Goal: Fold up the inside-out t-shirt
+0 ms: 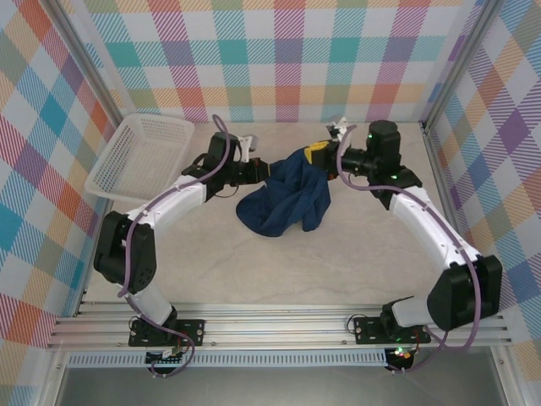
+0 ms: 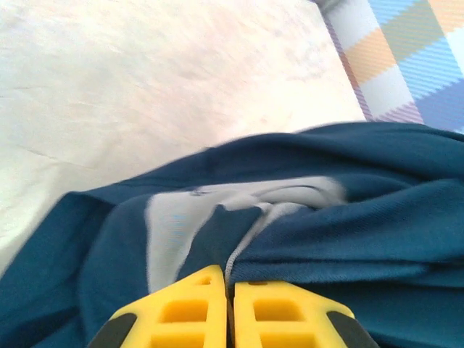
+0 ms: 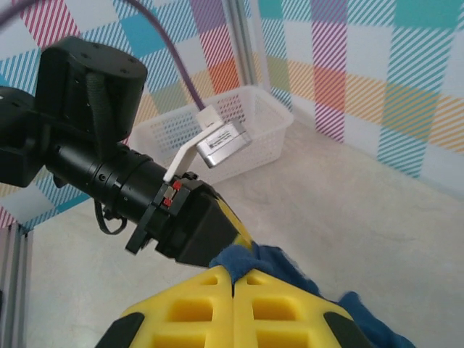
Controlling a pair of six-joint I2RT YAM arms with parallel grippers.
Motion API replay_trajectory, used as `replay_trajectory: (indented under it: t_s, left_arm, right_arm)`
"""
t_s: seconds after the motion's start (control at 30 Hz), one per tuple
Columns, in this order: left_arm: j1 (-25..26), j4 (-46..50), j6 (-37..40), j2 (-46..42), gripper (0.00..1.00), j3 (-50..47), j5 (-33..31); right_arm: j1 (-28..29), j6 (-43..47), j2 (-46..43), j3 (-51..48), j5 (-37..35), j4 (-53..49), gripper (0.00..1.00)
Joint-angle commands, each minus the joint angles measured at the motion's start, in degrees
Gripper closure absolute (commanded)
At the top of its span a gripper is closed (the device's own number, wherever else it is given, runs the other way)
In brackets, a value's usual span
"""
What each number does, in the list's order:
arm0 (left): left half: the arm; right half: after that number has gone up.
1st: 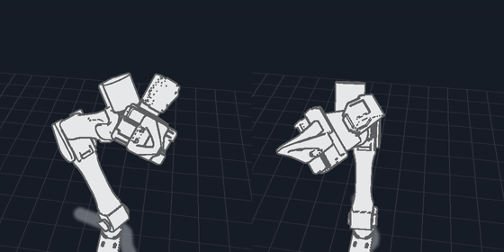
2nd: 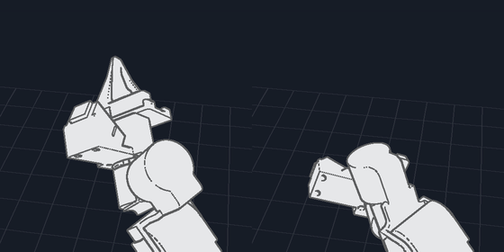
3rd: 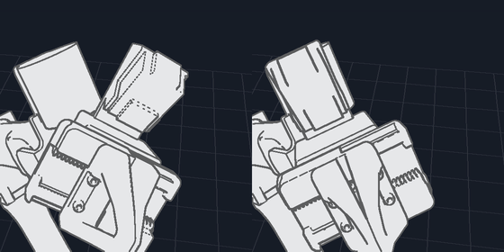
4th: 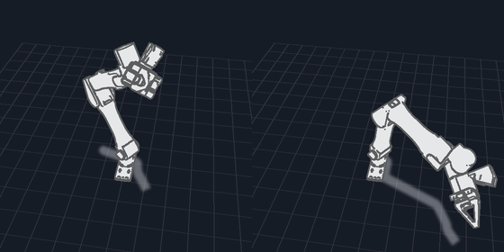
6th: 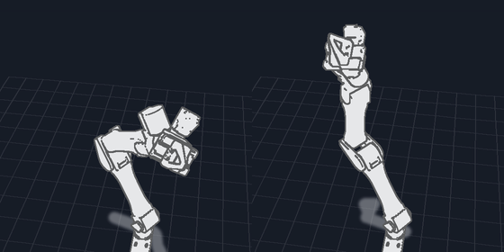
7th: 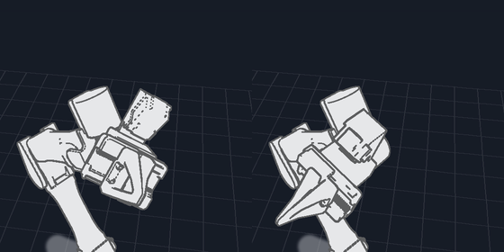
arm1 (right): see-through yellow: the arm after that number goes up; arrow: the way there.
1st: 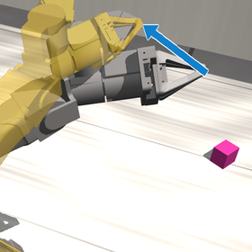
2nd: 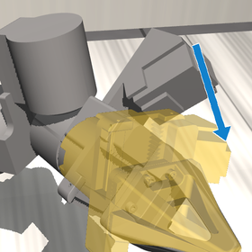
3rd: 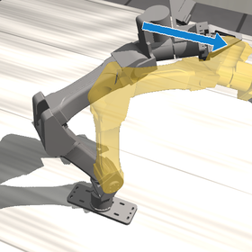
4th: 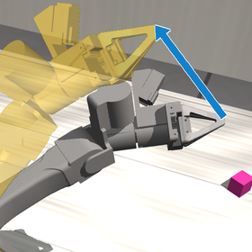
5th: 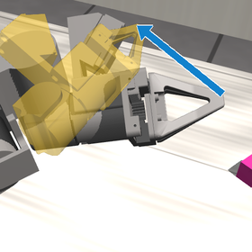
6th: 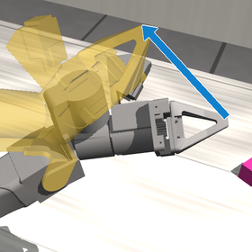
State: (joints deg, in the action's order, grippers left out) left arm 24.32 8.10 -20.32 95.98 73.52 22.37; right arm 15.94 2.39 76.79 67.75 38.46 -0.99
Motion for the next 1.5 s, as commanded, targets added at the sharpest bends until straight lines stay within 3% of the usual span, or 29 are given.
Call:
replay_trajectory:
  t_s: [0.0, 0.13, 0.3, 0.5, 0.63, 0.9, 1.1, 1.3, 1.37, 1.47]
  left_arm:
    - [-2.89, 0.83, -3.31, -5.37, 0.88, -3.81, -5.93]
    - [-4.46, 2.54, -3.96, -5.82, 0.84, -8.2, -8.76]
    - [-4.36, 0.54, -3.56, -5.61, 0.73, -10.73, -4.19]
    - [-3.88, 1.16, 0.8, -9.84, 0.47, -13.41, -3.19]
    - [-1.54, -1.81, 1.59, -10.53, 0.35, -13.06, -1.07]
    - [5.82, 3.06, 8.4, 3.29, 0.27, 3.17, -1.18]
    - [6.82, 10.25, 10.9, 16.34, 0.23, 17.51, 7.91]
    - [9.21, 15.29, 13.41, 24.16, 0.25, 25.89, 15.14]
    - [9.35, 16.11, 13.02, 26.83, 0.37, 28.95, 15.3]
    - [9.35, 18.64, 13.13, 29.66, 0.65, 34.08, 15.71]
  right_arm:
    - [-3.65, -0.24, -6.05, -1.17, 2.24, 4.14, 1.0]
    - [-5.13, -3.1, -7.93, -2.91, 5.38, 7.74, 1.0]
    - [-5.12, -6.35, -5.52, -4.91, 9.9, 11.85, 1.0]
    - [-5.13, -5.13, -3.95, -6.33, 12.6, 10.41, 1.0]
    - [-5.15, -3.81, -3.56, -7.13, 13.38, 8.58, 1.0]
    - [-5.04, -4.62, -4.81, -9.36, 14.01, 9.27, 1.0]
    - [-4.91, -5.15, -4.89, -9.39, 14.52, 9.5, 1.0]
    - [-4.3, -5.6, -3.65, -9.3, 14.47, 10.19, 1.0]
    - [-4.1, -5.8, -3.21, -9.21, 14.58, 10.38, 1.0]
    - [-4.04, -5.56, -3.39, -9.21, 14.16, 9.73, 1.0]
